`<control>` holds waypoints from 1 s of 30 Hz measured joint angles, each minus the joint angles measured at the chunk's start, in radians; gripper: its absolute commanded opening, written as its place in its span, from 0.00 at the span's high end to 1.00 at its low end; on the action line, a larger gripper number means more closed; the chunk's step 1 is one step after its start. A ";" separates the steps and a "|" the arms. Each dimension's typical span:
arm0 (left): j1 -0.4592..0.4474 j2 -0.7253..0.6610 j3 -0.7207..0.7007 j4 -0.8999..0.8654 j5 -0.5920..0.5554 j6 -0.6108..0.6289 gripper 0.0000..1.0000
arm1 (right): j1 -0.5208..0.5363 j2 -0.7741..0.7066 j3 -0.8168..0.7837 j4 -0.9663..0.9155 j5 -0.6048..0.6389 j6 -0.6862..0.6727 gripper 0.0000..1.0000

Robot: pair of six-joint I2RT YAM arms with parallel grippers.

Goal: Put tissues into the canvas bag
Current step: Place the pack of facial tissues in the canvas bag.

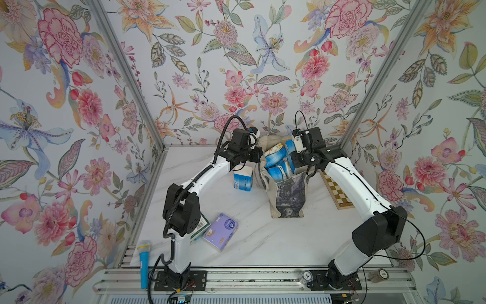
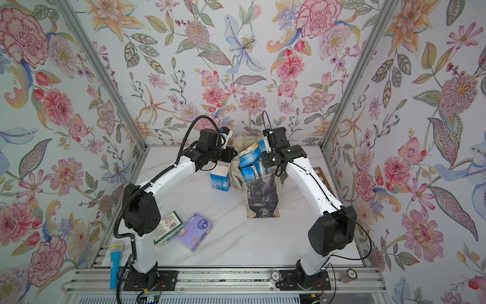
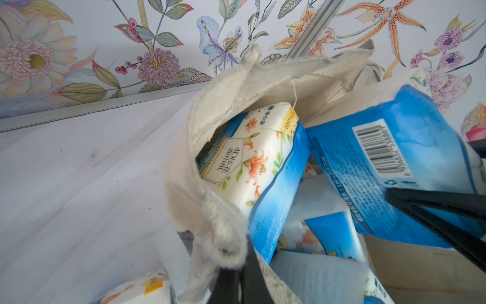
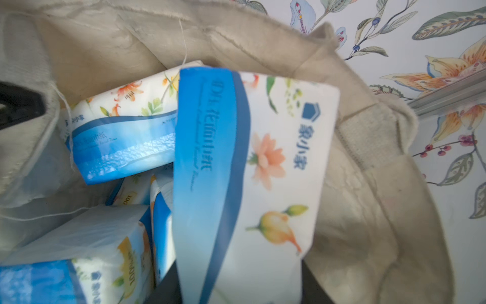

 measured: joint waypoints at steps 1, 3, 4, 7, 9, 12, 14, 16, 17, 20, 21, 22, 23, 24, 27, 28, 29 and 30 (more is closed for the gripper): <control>0.000 0.000 0.000 0.000 0.000 0.000 1.00 | 0.003 0.015 0.018 -0.017 0.010 -0.002 0.62; 0.001 0.000 0.000 -0.001 0.000 0.000 1.00 | 0.011 0.051 0.054 -0.046 0.041 -0.004 0.62; 0.001 0.000 0.000 -0.001 0.000 0.000 1.00 | 0.016 0.066 0.066 -0.059 0.061 -0.004 0.62; 0.001 0.000 0.000 -0.001 0.000 0.000 1.00 | 0.022 0.115 0.095 -0.098 0.134 -0.003 0.62; 0.001 0.000 0.000 -0.001 0.000 0.000 1.00 | 0.021 0.149 0.106 -0.128 0.185 -0.003 0.62; 0.001 0.000 0.000 -0.001 0.000 0.000 1.00 | 0.021 0.193 0.125 -0.159 0.239 -0.003 0.60; 0.001 0.000 0.000 0.001 0.000 0.000 1.00 | 0.020 0.213 0.144 -0.175 0.251 -0.003 0.59; 0.001 0.000 0.000 0.001 0.000 0.000 1.00 | 0.021 0.226 0.172 -0.193 0.242 -0.003 0.57; 0.001 0.000 0.000 0.001 0.000 0.000 1.00 | 0.020 0.229 0.185 -0.204 0.228 -0.003 0.55; 0.001 0.000 0.000 0.000 0.000 0.000 1.00 | 0.018 0.229 0.214 -0.222 0.174 -0.002 0.48; 0.001 0.000 0.000 0.000 0.000 0.000 1.00 | 0.018 0.228 0.222 -0.227 0.156 0.000 0.45; 0.001 0.000 0.000 -0.002 -0.001 0.000 1.00 | 0.018 0.228 0.226 -0.228 0.142 0.002 0.43; 0.002 0.000 0.000 -0.004 -0.002 0.000 1.00 | 0.017 0.226 0.229 -0.229 0.130 0.004 0.40; 0.002 0.000 0.000 -0.008 -0.003 0.000 1.00 | 0.017 0.222 0.229 -0.229 0.117 0.005 0.35; 0.002 0.000 0.000 -0.010 -0.003 0.000 1.00 | 0.018 0.197 0.228 -0.225 0.074 0.007 0.25; 0.002 0.000 0.000 -0.010 -0.003 0.000 1.00 | 0.018 0.180 0.226 -0.220 0.058 0.007 0.21; 0.002 0.000 0.000 -0.010 -0.003 0.000 1.00 | 0.018 0.156 0.218 -0.206 0.042 0.007 0.20; 0.002 0.000 0.000 -0.010 -0.003 0.000 1.00 | 0.019 0.133 0.210 -0.194 0.034 0.008 0.19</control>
